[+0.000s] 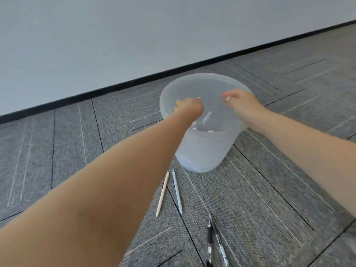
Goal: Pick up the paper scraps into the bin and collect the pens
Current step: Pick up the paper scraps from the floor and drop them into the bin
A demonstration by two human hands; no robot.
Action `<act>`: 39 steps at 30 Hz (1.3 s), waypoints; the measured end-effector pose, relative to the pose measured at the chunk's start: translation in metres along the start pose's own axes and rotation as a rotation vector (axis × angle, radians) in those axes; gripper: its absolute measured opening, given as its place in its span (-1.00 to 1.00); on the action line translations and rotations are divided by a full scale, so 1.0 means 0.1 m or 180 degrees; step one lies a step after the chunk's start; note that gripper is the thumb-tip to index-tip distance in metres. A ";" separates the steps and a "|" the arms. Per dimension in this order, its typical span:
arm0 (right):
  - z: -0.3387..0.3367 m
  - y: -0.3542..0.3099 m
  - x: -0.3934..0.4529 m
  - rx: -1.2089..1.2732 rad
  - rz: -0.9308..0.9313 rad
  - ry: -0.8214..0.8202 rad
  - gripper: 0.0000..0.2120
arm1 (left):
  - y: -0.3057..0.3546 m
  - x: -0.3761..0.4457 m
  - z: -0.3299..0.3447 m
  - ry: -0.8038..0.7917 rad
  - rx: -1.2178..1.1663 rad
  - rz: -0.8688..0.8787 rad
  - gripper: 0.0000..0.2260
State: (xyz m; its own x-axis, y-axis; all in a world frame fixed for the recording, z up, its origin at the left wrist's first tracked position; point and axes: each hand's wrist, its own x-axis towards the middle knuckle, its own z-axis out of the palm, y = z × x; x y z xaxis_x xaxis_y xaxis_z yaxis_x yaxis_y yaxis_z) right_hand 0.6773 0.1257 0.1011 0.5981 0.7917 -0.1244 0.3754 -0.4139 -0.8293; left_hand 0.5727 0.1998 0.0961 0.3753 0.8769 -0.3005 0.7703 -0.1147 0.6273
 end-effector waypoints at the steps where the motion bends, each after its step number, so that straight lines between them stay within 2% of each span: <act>1: 0.00 0.03 -0.01 -0.0107 -0.0121 -0.0143 -0.68 | 0.00 -0.01 0.00 -0.0143 0.0188 0.0169 -0.61; 3: 0.03 0.11 -0.05 -0.0384 -0.0331 -0.0493 -0.63 | 0.00 -0.05 -0.01 -0.0147 0.0585 0.0575 -0.60; 5: 0.07 0.20 -0.09 -0.0910 -0.0604 -0.0529 -0.61 | -0.02 -0.03 -0.03 -0.0152 0.0912 0.0808 -0.66; 7: 0.10 0.27 -0.13 -0.1449 -0.0855 -0.0338 -0.67 | -0.11 -0.01 -0.04 -0.0058 0.1045 0.0983 -0.68; 9: 0.12 0.29 -0.18 -0.1595 -0.1052 -0.0076 -0.74 | -0.24 -0.09 -0.09 -0.0060 0.1195 0.1225 -0.66; 13: 0.17 0.38 -0.26 -0.1962 -0.1131 0.0470 -0.77 | -0.56 -0.41 -0.20 0.0398 0.1989 0.2198 -0.74; 15: 0.20 0.46 -0.35 -0.1710 -0.0881 0.0977 -0.74 | -0.71 -0.48 -0.24 0.0340 0.2619 0.2487 -0.68; 16: 0.22 0.50 -0.42 -0.1251 -0.0646 0.1204 -0.64 | -0.75 -0.47 -0.25 0.0266 0.2961 0.2497 -0.69; 18: 0.26 0.52 -0.58 0.0351 -0.0007 0.1312 -0.46 | -0.75 -0.43 -0.26 0.0242 0.3282 0.2407 -0.82; 20: 0.32 0.50 -0.75 0.1860 0.0527 0.0926 -0.48 | -0.72 -0.43 -0.27 0.0313 0.3235 0.2438 -0.85; 22: 0.41 0.43 -0.92 0.2462 0.0618 0.0488 -0.65 | -0.73 -0.49 -0.37 0.0370 0.3103 0.2551 -0.88; 24: 0.50 0.28 -1.06 0.2578 0.0411 0.0291 -0.70 | -0.81 -0.59 -0.61 0.0418 0.3067 0.2584 -0.90; 28: 0.85 -0.11 -1.23 0.2733 0.0156 -0.0098 -0.58 | -1.18 -0.96 -1.25 0.0312 0.2807 0.2335 -0.91; 32: 1.55 -0.53 -1.49 0.2726 0.0148 -0.0832 -0.61 | -1.92 -1.42 -1.71 0.0048 0.2380 0.1683 -0.94; 35: 2.13 -0.75 -1.75 0.2662 0.0248 -0.1381 -0.69 | -2.58 -1.69 -1.94 0.0133 0.2606 0.1365 -0.91; 39: 2.74 -0.93 -2.06 0.2533 0.0318 -0.1847 -0.67 | -3.30 -2.03 -2.15 0.0246 0.2713 0.0993 -0.84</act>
State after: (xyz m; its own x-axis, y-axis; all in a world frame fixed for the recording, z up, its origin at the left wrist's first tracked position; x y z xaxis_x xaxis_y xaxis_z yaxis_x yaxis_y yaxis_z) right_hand 0.3246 0.1239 0.0544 0.0815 0.9551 -0.2850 -0.3702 -0.2365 -0.8983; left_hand 0.1316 0.1598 0.1046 0.6187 0.7734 -0.1378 0.7713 -0.6314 -0.0808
